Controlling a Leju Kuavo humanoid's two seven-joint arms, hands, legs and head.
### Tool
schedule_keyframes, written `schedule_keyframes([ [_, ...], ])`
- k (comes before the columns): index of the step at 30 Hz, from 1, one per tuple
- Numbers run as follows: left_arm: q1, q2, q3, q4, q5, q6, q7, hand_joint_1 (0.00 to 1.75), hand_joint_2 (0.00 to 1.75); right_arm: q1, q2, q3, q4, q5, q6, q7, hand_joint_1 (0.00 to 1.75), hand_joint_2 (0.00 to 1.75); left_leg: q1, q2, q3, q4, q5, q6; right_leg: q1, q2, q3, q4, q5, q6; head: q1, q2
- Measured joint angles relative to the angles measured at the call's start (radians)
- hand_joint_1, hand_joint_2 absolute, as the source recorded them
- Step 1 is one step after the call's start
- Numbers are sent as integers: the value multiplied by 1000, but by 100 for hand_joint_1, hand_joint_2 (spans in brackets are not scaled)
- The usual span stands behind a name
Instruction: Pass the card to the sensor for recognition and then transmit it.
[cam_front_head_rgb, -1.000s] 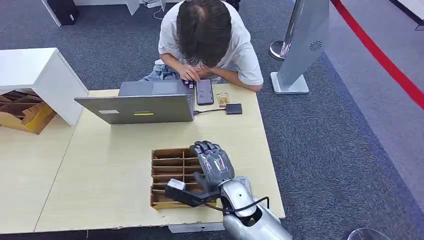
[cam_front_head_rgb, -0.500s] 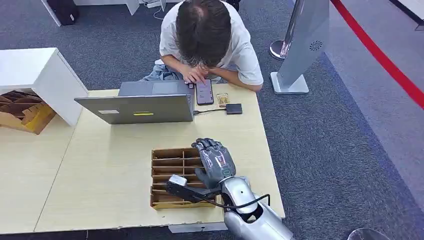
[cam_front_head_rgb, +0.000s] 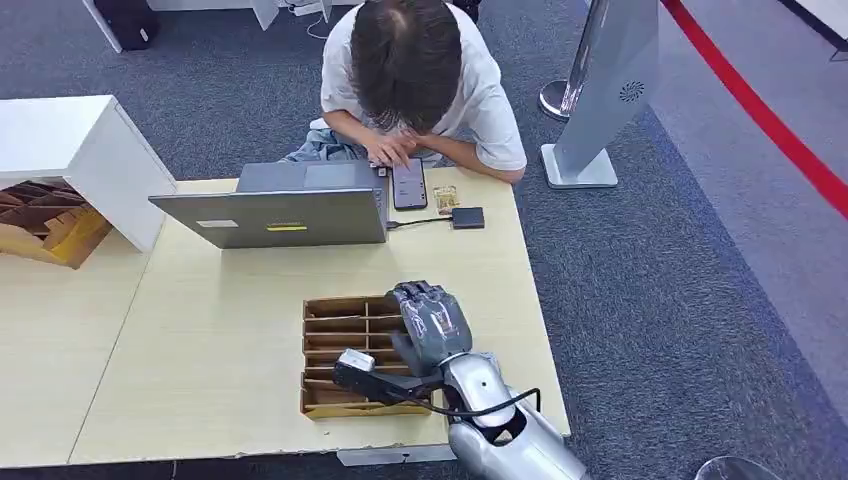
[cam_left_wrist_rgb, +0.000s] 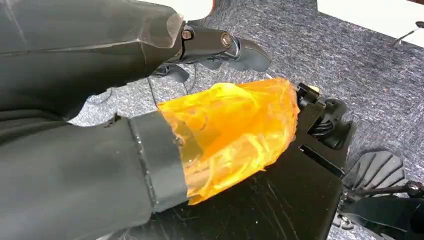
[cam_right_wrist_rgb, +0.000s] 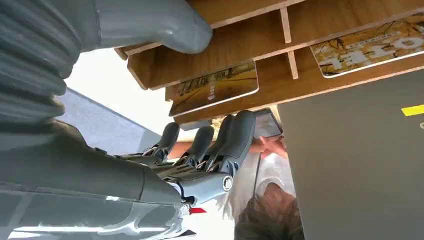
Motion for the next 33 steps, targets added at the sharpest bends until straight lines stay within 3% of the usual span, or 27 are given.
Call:
schedule_keyframes([
  [20,0,0,5,0,-3,-6,0,0,0,-1,0,-1,2,1,2,-3,65,175,0,0,0,0,0,0,0,0,0,0,0,0,0,0],
  [33,0,-1,5,0,-13,-9,0,0,0,-6,3,-9,12,-4,-3,-3,75,175,0,0,0,0,0,0,0,0,0,0,0,0,0,0],
])
